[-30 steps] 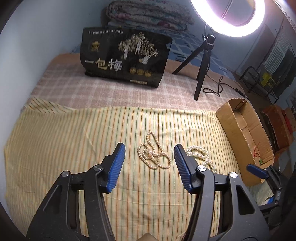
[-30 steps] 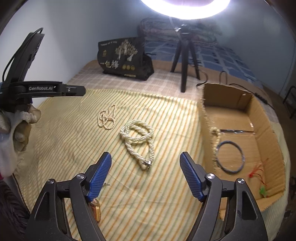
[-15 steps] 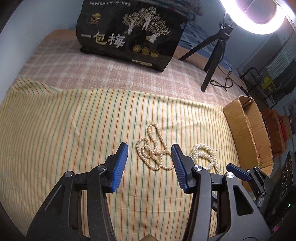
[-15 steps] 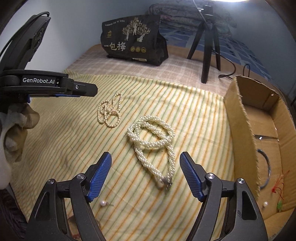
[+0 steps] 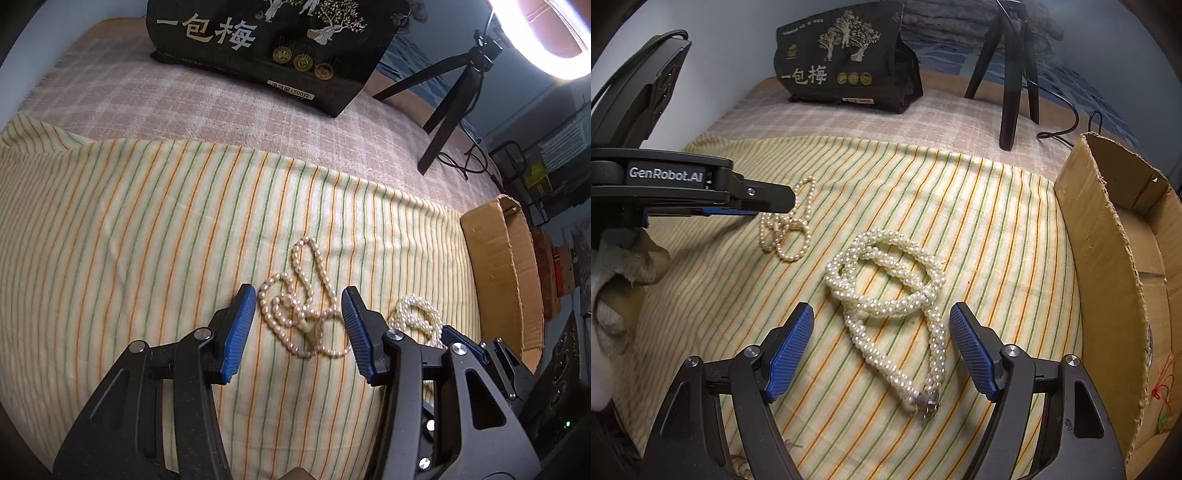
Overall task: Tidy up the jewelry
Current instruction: 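Close the right tool on the braided pearl necklace while the left tool grasps the pearl strand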
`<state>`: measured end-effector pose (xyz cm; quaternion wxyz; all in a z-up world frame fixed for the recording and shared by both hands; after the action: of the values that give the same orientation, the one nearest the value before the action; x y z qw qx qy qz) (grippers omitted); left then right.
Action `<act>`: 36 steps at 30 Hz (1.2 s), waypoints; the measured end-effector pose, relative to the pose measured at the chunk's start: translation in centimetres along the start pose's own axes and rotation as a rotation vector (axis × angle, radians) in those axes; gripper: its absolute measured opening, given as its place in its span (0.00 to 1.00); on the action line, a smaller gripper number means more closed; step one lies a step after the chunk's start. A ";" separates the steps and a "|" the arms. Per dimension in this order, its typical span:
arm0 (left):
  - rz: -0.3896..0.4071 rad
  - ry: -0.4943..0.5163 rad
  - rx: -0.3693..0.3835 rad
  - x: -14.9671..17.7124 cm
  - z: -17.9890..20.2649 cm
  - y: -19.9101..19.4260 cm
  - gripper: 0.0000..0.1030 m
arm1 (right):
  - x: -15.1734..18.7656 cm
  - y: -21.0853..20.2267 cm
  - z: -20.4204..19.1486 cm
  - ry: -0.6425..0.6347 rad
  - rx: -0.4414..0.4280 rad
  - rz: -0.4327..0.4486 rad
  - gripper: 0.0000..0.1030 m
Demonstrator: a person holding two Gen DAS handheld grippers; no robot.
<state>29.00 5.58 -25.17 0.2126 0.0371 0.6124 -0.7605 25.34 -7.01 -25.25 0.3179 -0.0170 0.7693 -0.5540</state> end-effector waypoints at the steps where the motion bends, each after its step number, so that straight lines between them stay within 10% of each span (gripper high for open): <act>1: -0.001 -0.003 -0.002 -0.1 0.0 0.2 0.49 | -0.1 0.1 0.0 -0.002 0.002 0.001 0.74; 28: 0.058 0.067 -0.182 0.1 1.3 1.7 0.48 | -0.7 0.7 0.9 -0.010 0.046 0.009 0.74; 36: 0.077 0.082 -0.168 0.1 1.8 2.0 0.08 | -0.7 0.8 0.8 -0.001 0.039 0.006 0.63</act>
<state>30.03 3.55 -26.57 0.2187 0.0739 0.6804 -0.6956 26.54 -7.10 -25.80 0.3202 -0.0086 0.7581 -0.5680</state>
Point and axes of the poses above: each gripper's, at about its wrist camera, not at the fingertips, and y roughly the way its jaws point, z to its right, x to its underside, the point moved 7 cm from there along y, roughly the way its jaws point, and after that the axes turned 7 degrees about -x, right-handed, at the moved point
